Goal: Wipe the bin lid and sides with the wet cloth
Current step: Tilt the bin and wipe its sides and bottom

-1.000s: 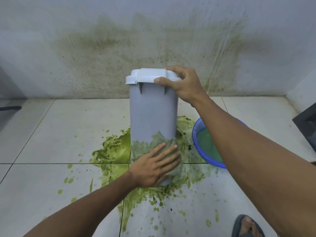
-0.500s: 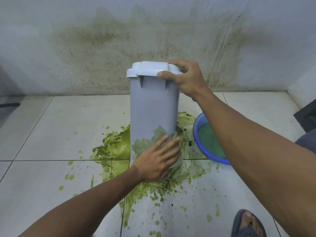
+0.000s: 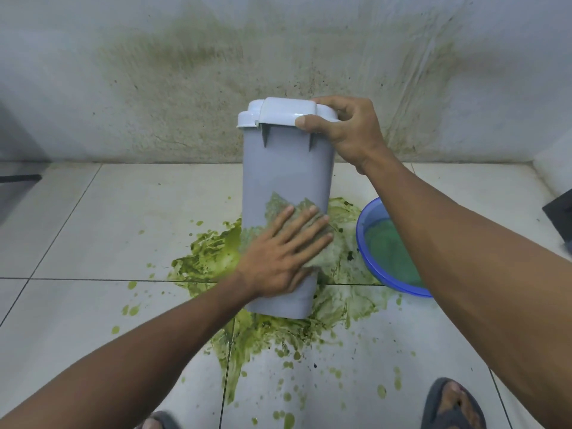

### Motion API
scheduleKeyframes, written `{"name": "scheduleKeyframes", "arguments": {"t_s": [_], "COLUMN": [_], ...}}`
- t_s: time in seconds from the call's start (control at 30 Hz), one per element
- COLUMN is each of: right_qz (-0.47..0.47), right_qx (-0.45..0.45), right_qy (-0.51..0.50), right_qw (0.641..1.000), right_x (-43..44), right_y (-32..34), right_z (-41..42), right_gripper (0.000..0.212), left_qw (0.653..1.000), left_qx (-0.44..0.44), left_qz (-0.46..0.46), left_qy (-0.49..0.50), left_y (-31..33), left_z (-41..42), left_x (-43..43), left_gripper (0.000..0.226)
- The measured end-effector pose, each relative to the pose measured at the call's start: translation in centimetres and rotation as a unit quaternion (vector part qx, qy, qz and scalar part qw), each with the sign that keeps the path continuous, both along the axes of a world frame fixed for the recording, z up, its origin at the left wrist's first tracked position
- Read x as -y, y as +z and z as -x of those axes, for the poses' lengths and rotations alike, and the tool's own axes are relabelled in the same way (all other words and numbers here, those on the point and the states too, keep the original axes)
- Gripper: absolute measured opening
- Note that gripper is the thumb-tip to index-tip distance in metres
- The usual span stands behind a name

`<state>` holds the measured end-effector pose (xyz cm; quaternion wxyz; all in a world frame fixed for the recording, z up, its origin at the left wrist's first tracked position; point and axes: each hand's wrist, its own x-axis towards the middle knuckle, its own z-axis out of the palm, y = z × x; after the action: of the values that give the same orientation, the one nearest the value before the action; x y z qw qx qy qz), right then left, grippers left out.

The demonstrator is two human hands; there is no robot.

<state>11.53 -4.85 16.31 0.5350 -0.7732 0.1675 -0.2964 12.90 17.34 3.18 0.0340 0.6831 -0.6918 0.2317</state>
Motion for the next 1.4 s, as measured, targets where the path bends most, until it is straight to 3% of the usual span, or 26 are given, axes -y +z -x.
{"name": "scheduleKeyframes", "arguments": {"t_s": [0.23, 0.33, 0.43, 0.57, 0.73, 0.83, 0.9, 1.07, 1.13, 1.27, 1.4], "right_qz": [-0.008, -0.011, -0.009, 0.004, 0.000, -0.011, -0.018, -0.015, -0.018, -0.002, 0.011], "right_qx": [0.010, 0.020, 0.036, 0.052, 0.058, 0.058, 0.055, 0.054, 0.054, 0.057, 0.062], "right_qy": [0.019, 0.017, 0.010, 0.014, 0.019, 0.023, 0.025, 0.025, 0.024, 0.011, 0.001], "right_qw": [1.000, 1.000, 0.999, 0.999, 0.998, 0.998, 0.998, 0.998, 0.998, 0.998, 0.998], "right_x": [0.4, 0.5, 0.2, -0.6, -0.8, -0.6, -0.4, -0.1, -0.1, -0.5, -0.4], "right_y": [0.0, -0.1, -0.3, -0.5, -0.5, -0.5, -0.6, -0.7, -0.6, -0.8, -1.0], "right_z": [0.1, 0.1, -0.1, -0.3, -0.2, 0.1, 0.2, 0.3, 0.3, 0.0, -0.1], "right_gripper": [0.048, 0.039, 0.044, 0.049, 0.047, 0.053, 0.056, 0.061, 0.057, 0.057, 0.061], "left_qw": [0.989, 0.998, 0.981, 0.879, 0.665, 0.614, 0.621, 0.727, 0.750, 0.719, 0.630], "left_qx": [0.066, 0.026, -0.120, -0.264, -0.455, -0.480, -0.473, -0.437, -0.432, -0.480, -0.512], "left_qz": [-0.115, -0.042, 0.109, 0.257, 0.382, 0.393, 0.380, 0.332, 0.324, 0.337, 0.364], "left_qy": [-0.058, -0.039, 0.107, 0.302, 0.453, 0.489, 0.496, 0.411, 0.382, 0.373, 0.456], "left_y": [-6.3, -6.1, -5.6, -6.6, -7.4, -6.7, -5.3, 1.2, 3.3, 3.3, -1.7], "left_z": [3.9, 2.8, 1.9, 4.4, 8.8, 9.0, 7.9, 3.3, 0.8, -1.1, 2.6], "left_x": [-3.0, -4.2, -4.3, -2.9, -1.7, -0.6, 0.4, 4.1, 4.7, 3.2, 0.2], "left_gripper": [0.072, 0.066, 0.061, 0.064, 0.067, 0.066, 0.066, 0.072, 0.071, 0.065, 0.055]}}
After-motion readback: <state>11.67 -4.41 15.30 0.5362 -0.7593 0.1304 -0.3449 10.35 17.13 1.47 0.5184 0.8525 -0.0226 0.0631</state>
